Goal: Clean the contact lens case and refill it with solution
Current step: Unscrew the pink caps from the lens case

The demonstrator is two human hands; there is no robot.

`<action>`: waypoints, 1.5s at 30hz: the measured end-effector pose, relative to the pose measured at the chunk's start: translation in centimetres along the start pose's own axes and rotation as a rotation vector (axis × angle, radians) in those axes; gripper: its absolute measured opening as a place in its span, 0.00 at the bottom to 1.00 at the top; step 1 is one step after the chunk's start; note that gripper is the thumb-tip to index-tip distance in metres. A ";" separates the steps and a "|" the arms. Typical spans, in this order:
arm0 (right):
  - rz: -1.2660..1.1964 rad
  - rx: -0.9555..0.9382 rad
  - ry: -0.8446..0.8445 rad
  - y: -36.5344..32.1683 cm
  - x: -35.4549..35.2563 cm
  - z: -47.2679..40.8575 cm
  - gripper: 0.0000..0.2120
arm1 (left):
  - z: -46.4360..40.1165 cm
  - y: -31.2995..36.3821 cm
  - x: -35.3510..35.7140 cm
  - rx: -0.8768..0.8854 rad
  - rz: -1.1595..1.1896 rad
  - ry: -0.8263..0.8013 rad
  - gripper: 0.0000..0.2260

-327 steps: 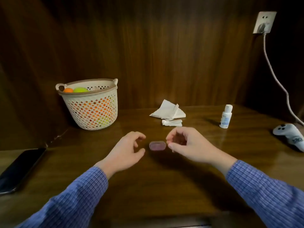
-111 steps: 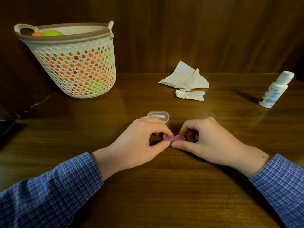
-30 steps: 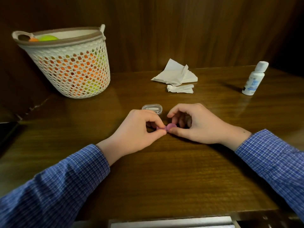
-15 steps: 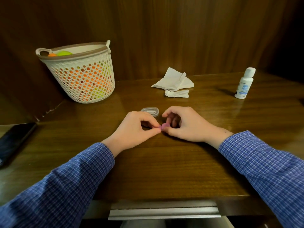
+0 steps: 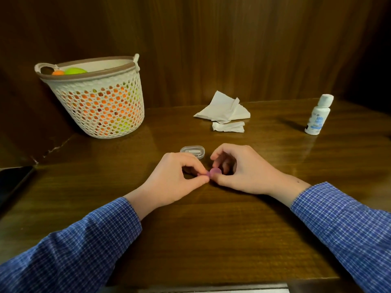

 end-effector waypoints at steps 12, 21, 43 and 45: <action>-0.043 0.046 -0.051 -0.2 -0.7 -0.2 0.10 | -0.5 -0.2 -0.2 0.020 0.038 -0.030 0.04; -0.162 0.099 0.009 0.3 -0.4 -0.1 0.23 | -0.5 -0.2 -0.2 0.012 0.045 -0.033 0.04; -0.204 0.094 -0.086 -0.1 -0.8 -0.2 0.24 | -0.3 -0.1 -0.4 0.023 0.051 -0.054 0.05; -0.204 0.085 -0.104 -0.2 -0.8 -0.2 0.25 | -0.3 -0.1 -0.4 0.028 0.056 -0.057 0.05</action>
Point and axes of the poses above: each hand's wrist, its own z-axis away from the middle knuckle, its own x-axis out of the palm, y = z × x, the point moved 2 cm from there along -z, towards the middle knuckle, and after that the axes turned 10 degrees about -x, right-handed, at the moved point
